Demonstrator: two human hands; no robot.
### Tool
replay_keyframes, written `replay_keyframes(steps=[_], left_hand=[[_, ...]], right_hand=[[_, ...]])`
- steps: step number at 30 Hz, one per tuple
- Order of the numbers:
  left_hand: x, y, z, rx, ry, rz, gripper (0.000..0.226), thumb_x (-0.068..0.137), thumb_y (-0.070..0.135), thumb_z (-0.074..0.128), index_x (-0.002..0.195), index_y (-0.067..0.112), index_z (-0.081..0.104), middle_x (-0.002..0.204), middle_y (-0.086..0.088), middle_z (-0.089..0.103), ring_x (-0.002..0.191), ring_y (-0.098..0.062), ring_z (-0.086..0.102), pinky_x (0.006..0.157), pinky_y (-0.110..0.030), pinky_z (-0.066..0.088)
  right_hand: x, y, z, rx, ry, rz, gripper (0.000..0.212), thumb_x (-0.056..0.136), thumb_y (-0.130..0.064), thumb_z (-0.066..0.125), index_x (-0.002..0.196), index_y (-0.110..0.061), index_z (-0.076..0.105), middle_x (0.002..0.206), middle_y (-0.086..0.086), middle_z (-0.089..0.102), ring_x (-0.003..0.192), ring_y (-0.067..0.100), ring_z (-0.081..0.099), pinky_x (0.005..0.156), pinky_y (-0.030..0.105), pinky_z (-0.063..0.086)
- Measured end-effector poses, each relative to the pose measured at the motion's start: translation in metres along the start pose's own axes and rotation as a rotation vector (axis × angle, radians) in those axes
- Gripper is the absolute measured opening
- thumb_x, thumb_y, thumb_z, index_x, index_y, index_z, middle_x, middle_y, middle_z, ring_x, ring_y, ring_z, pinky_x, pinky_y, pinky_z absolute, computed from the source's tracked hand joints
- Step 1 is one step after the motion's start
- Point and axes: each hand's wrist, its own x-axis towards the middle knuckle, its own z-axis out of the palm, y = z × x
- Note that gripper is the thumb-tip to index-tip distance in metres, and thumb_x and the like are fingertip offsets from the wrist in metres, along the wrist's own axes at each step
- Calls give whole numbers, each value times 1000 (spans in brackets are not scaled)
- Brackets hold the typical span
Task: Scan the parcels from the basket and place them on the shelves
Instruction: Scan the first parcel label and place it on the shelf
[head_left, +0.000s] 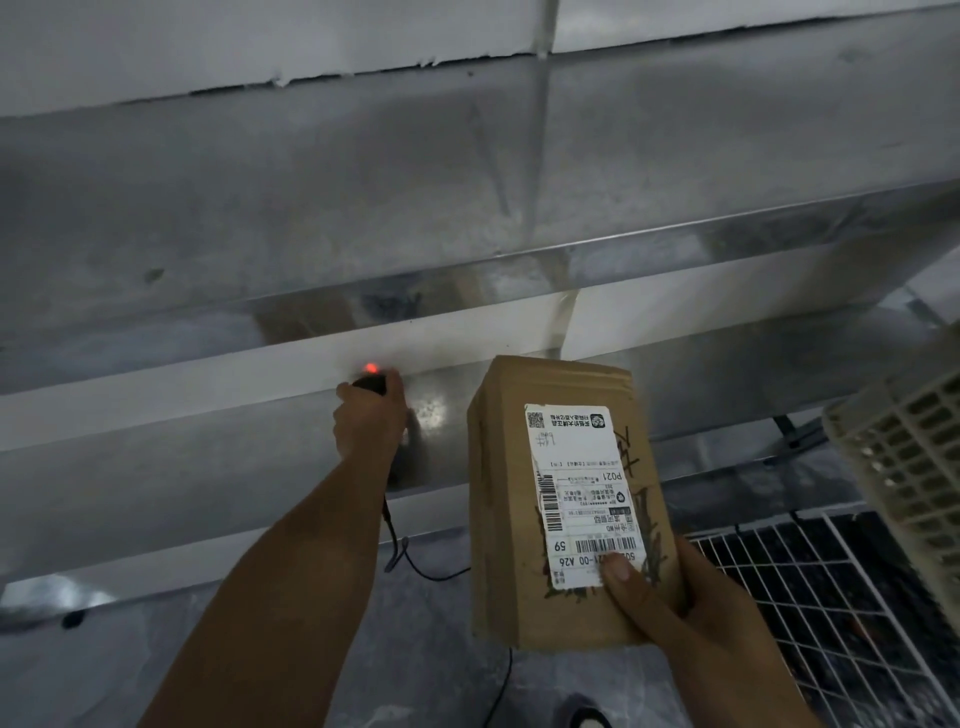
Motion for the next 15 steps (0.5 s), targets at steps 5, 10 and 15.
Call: replay_keyframes(steps=[5,10,15], left_hand=[[-35,-7,-23,-84,23,76,75,95,58,62,151,14,37,129,-24,62,115,-44,62,93,-47,52],[-75,-14,-67,-148,41,150,80,94,60,64,156,20,34,132,-20,64,115,-41,64,96,-49,56],[-118,-13,-119,-146,52,253,80,93,57,67,156,19,36,131,-17,66,116,-38,65,95,-45,55]], right_hand=[[-13,-6,1,-4,-25,14,40,82,-20,75,121,-21,71,106,-6,78,98,8,74,78,16,58],[-35,-17,-1,-1,-14,42,34,86,-15,73,120,-17,70,107,-4,78,100,10,74,74,13,56],[-66,-39,-5,-26,-19,11,37,87,-22,73,124,-19,67,112,-8,77,105,11,73,85,24,58]])
